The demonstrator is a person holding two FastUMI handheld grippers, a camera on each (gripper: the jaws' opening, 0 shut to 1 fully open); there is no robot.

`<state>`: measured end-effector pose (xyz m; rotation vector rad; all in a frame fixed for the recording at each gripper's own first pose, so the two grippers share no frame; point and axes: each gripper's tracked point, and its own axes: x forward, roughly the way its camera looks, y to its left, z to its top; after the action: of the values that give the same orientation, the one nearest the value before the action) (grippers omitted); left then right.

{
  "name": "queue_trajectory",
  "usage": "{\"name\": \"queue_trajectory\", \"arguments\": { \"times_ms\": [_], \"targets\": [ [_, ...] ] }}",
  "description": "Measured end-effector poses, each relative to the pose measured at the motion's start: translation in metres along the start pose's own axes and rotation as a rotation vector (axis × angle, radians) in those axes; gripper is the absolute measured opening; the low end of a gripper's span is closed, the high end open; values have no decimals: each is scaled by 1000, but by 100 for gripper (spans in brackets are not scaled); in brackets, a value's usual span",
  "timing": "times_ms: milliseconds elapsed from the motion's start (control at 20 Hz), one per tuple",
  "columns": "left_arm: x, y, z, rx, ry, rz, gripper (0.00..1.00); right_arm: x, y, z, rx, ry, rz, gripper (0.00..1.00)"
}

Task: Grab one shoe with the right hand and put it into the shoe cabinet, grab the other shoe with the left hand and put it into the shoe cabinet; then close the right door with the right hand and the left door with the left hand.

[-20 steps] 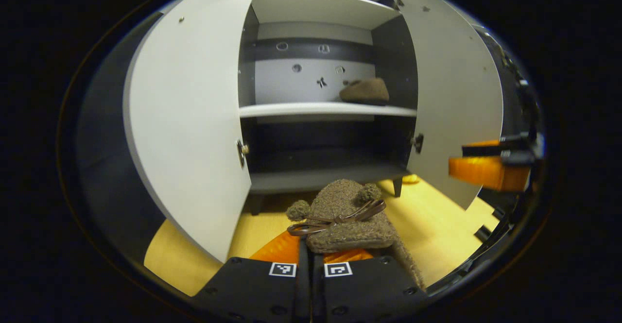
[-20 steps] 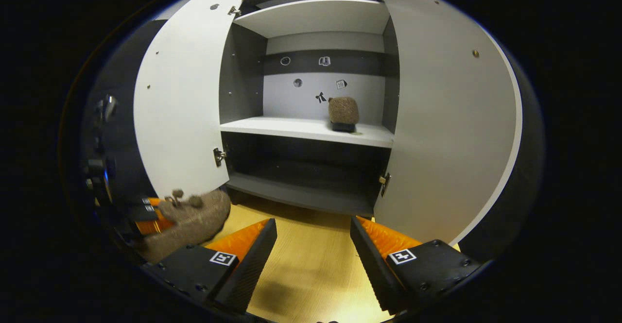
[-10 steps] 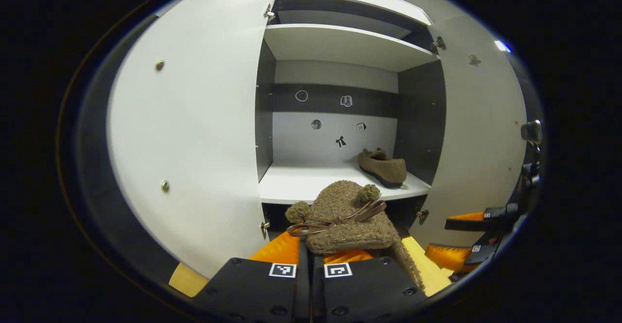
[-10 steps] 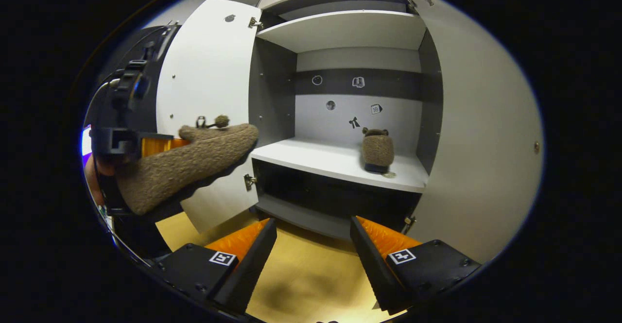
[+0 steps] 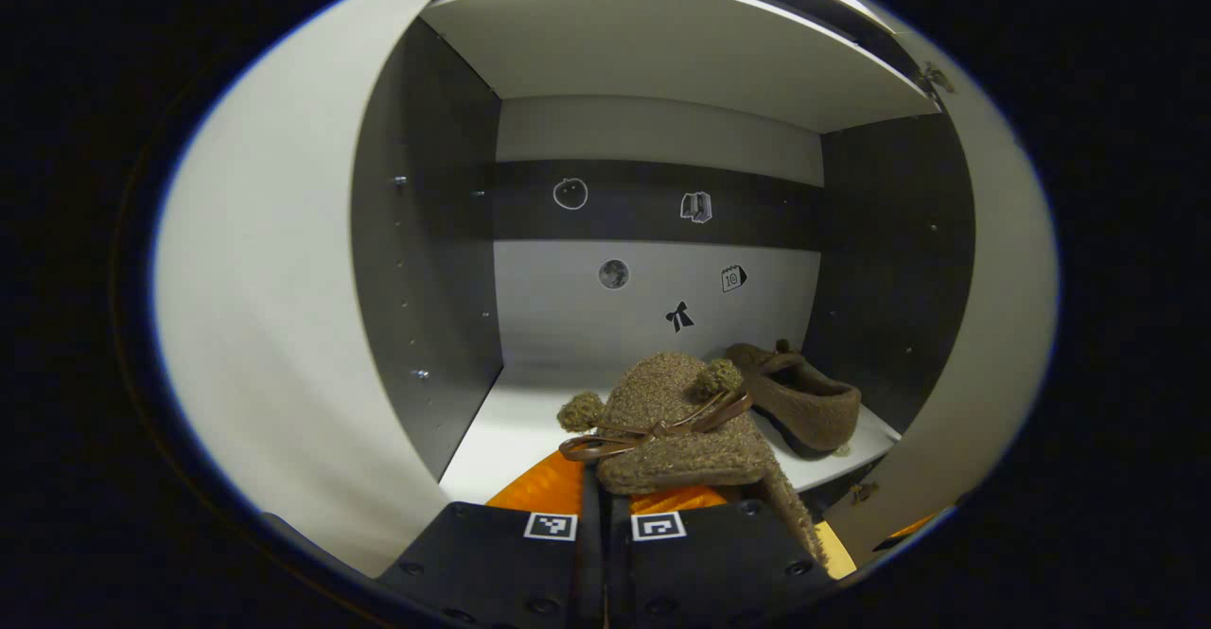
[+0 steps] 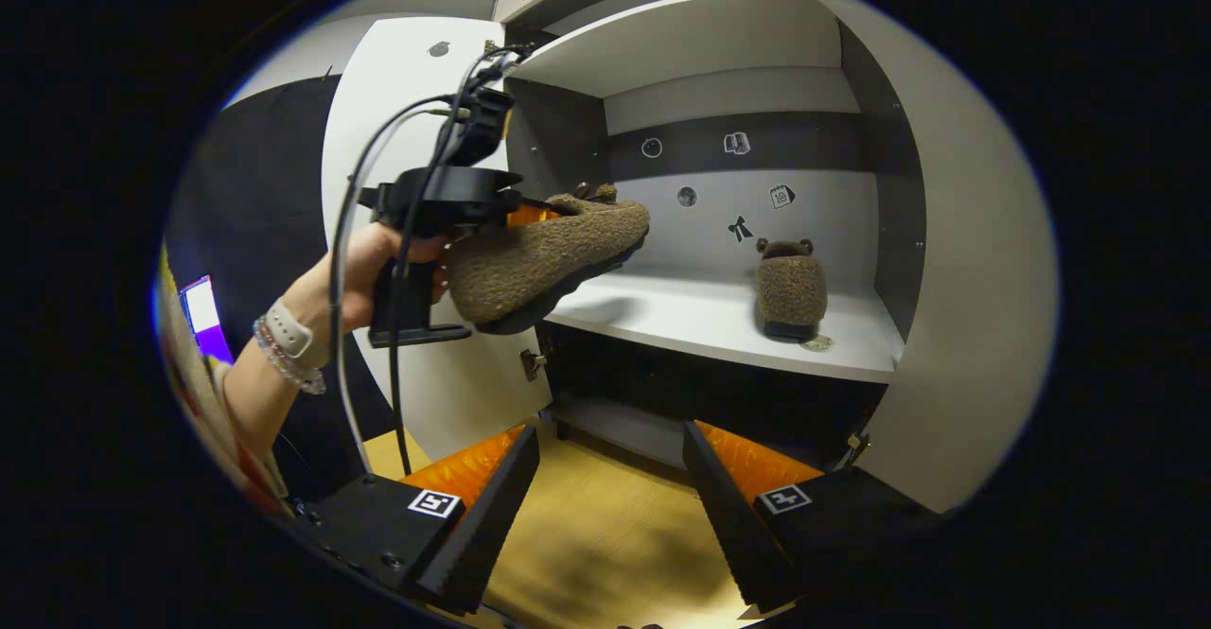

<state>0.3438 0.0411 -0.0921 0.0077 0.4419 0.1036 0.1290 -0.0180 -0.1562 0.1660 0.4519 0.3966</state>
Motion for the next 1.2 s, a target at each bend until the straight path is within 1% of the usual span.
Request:
{"name": "queue_trajectory", "arguments": {
  "times_ms": [100,250,400,500,600,700,750,800,850,900,950,1050,1100,1150,1200],
  "targets": [
    [32,0,8,21,9,8,7,4,-5,-2,4,3,-2,98],
    [78,-4,20,48,4,-4,7,14,-17,-4,-18,13,-18,99],
    [118,-6,12,60,45,-10,7,19,-16,-8,-45,31,-3,99],
    [137,-2,-3,86,92,6,9,23,-13,-4,-38,26,17,99],
    [146,-1,-13,119,126,17,13,24,-11,-1,-45,20,28,99],
    [150,-2,-11,123,117,14,17,27,-13,0,-47,22,35,99],
    [150,-1,-7,128,102,19,22,26,-13,1,-45,21,37,99],
    [149,-1,-3,137,90,21,25,26,-13,1,-42,21,38,99],
    [148,0,0,148,84,21,35,26,-13,1,-39,21,39,99],
    [145,1,1,165,82,26,36,26,-13,0,-39,25,38,99],
    [142,5,3,186,79,37,60,25,-13,-1,-41,29,36,99],
    [138,13,-1,205,92,45,88,24,-14,-3,-49,32,35,99],
    [130,19,-1,201,101,55,92,23,-14,-3,-49,33,35,99],
    [125,20,-1,188,104,45,98,21,-12,-4,-45,31,36,99],
    [116,21,0,172,100,35,96,19,-10,-3,-42,28,37,99]
  ]
}}
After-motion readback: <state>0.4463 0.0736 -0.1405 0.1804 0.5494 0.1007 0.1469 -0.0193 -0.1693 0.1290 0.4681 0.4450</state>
